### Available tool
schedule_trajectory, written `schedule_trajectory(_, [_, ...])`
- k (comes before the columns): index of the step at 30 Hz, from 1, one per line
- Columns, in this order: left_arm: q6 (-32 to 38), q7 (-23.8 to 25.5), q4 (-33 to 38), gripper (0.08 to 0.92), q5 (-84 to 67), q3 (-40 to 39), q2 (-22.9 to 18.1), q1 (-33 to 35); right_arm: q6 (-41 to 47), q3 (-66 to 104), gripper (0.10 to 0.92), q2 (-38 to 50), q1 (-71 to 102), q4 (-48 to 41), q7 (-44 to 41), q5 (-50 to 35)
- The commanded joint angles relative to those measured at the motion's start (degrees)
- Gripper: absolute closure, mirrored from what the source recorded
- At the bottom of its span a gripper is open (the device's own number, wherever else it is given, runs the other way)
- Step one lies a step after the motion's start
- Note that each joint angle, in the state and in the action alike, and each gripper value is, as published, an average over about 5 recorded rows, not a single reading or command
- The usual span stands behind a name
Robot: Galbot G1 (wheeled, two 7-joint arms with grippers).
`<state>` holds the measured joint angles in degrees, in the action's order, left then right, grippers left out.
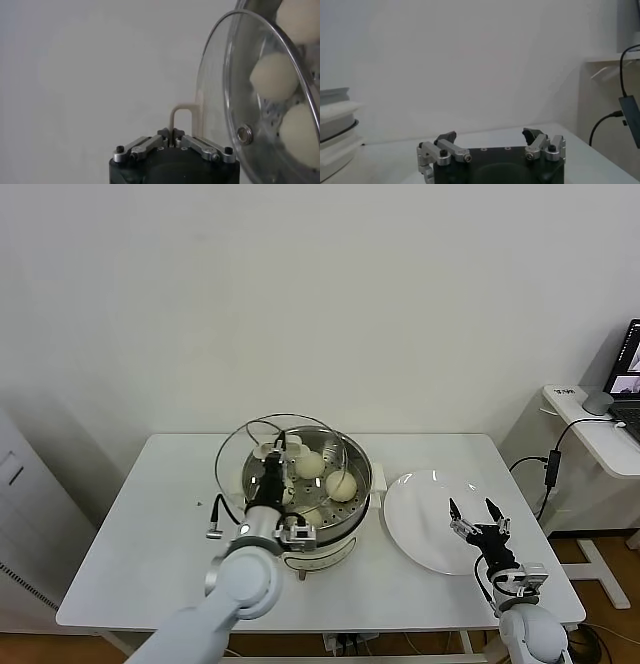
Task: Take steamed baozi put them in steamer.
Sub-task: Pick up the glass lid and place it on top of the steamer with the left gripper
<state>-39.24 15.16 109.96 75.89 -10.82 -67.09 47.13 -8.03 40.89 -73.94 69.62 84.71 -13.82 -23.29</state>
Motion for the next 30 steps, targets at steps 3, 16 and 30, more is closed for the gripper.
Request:
schedule_trajectory(3, [0.68,-0.70,-3.79,0.898,1.89,-3.82,-3.95,-1.55,-0.05,0.03,0.203,-0.10,0.16,0.02,-0.04,-0.04])
schedule_trajectory(16, [1.55,-1.65,-6.34,0.898,1.93,-4.53,-4.91,-1.63,-0.17,0.09,0.203,-0.32,0.31,-0.06,-0.13,-0.07])
schedule_trajectory(30, [1.95,-2.50,-8.02,0.898,1.72,-3.87,-5.32,-1.48,-0.24,0.13,0.203,-0.36,0.52,-0.03,-0.30,-0.04])
